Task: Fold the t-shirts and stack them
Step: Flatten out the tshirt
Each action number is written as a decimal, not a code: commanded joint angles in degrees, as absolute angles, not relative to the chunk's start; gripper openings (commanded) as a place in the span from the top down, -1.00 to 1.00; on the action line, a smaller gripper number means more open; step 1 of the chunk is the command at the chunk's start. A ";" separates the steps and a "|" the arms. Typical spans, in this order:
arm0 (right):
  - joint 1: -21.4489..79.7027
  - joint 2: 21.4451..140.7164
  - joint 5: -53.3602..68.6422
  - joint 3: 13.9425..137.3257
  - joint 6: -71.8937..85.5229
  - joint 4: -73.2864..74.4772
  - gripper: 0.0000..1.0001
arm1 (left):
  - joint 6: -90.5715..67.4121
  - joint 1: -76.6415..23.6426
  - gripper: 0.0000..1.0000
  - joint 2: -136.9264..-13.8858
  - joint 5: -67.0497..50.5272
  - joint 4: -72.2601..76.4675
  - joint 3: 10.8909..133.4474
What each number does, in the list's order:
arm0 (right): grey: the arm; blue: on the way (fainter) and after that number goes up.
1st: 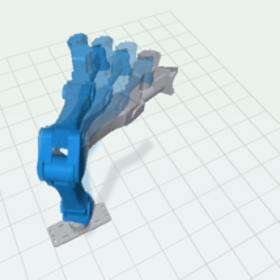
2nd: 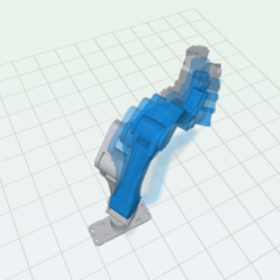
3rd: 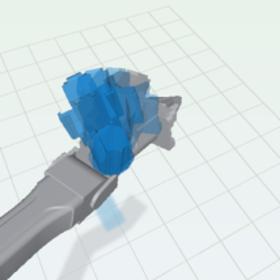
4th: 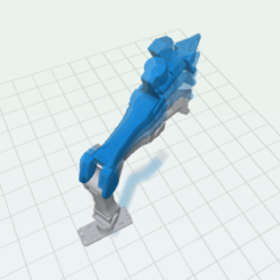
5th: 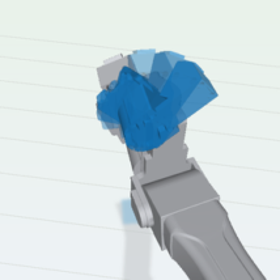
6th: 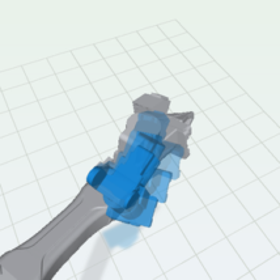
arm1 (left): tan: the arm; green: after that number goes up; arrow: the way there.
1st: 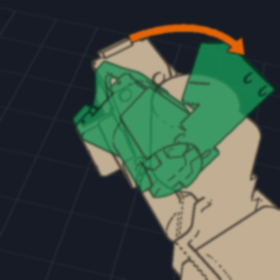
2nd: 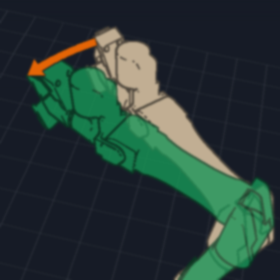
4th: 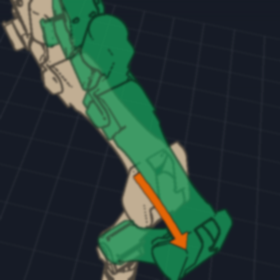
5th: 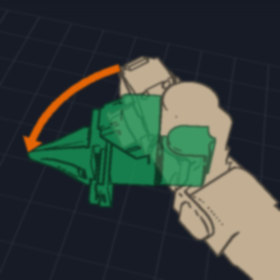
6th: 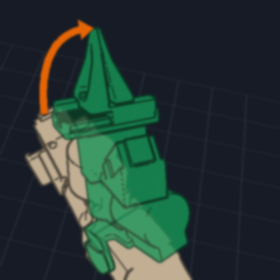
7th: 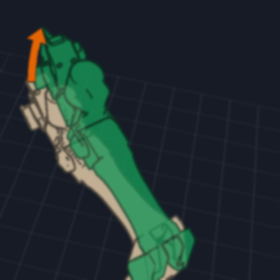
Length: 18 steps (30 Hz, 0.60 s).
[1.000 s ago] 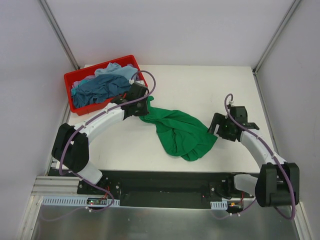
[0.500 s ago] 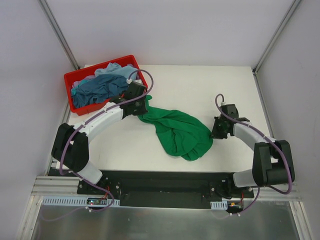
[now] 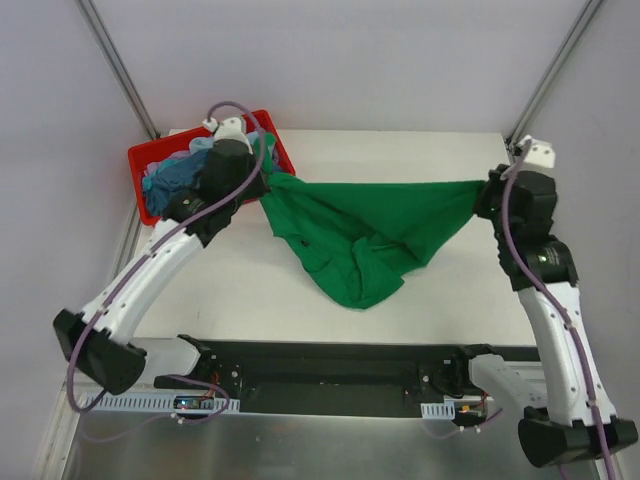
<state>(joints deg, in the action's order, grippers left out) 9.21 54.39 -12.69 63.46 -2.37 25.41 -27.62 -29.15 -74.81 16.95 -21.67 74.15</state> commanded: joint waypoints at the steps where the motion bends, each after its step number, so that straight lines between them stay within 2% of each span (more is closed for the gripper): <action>1: 9.32 48.62 -24.78 73.11 -8.43 28.30 0.99 | -23.21 -28.48 1.00 -63.83 23.91 -19.43 80.06; 11: 9.23 43.42 -12.14 95.16 -11.51 34.27 0.99 | -19.68 -28.48 1.00 -48.00 -2.17 -13.01 84.02; 18: 9.32 44.03 -15.11 105.90 -14.76 36.82 0.99 | -20.13 -28.48 1.00 -49.21 -11.24 -11.34 91.22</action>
<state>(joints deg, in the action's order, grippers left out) 9.63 43.51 -11.09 101.30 -10.79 35.38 -21.67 -29.15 -46.87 -5.52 -15.20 86.28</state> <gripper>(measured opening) 0.026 0.053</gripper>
